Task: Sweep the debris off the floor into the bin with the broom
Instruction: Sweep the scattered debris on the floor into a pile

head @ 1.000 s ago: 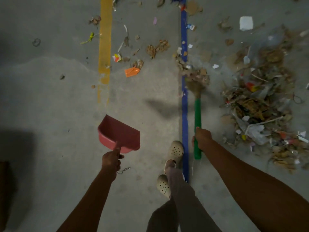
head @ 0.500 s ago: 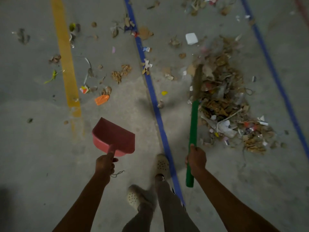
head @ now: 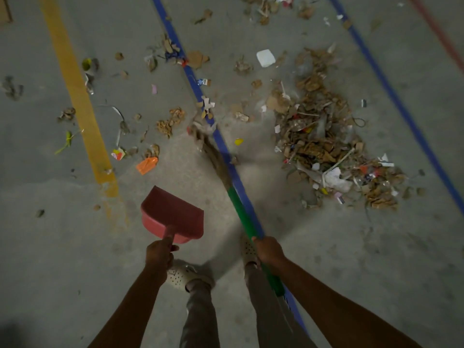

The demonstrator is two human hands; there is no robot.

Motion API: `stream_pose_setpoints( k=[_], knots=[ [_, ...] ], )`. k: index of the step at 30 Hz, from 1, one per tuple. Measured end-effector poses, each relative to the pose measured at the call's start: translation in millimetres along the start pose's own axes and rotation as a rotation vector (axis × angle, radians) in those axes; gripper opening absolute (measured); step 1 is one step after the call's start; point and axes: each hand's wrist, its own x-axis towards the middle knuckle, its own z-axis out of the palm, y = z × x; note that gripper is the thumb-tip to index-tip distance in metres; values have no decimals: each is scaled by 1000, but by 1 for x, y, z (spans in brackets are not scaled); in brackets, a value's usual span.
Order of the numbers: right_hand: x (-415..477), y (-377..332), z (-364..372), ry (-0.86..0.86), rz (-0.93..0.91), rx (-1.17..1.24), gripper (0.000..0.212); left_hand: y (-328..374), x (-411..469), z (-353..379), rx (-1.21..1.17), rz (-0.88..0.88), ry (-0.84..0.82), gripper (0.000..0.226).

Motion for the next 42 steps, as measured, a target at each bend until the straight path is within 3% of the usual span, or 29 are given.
stream_pose_setpoints(
  k=[3, 7, 11, 16, 23, 31, 42],
  knots=[
    [24, 2, -1, -5, 142, 105, 43, 3, 8, -13, -1, 8, 3, 43],
    [26, -8, -17, 141, 194, 180, 46, 9, 20, -34, -3, 20, -6, 43],
    [17, -18, -28, 312, 147, 291, 57, 15, 27, -54, -15, 34, -10, 36],
    [-20, -34, -20, 382, 15, 286, 56, 23, 28, -79, -40, 45, -14, 38],
    [-88, -74, 56, 150, -147, 152, 36, 22, 31, -130, -120, 37, 0, 51],
    [-137, -112, 166, -137, -248, -34, 33, -11, 39, -229, -268, -26, 101, 49],
    [-143, -174, 275, -298, -376, -652, 41, -70, 45, -342, -467, -132, 323, 46]
  ],
)
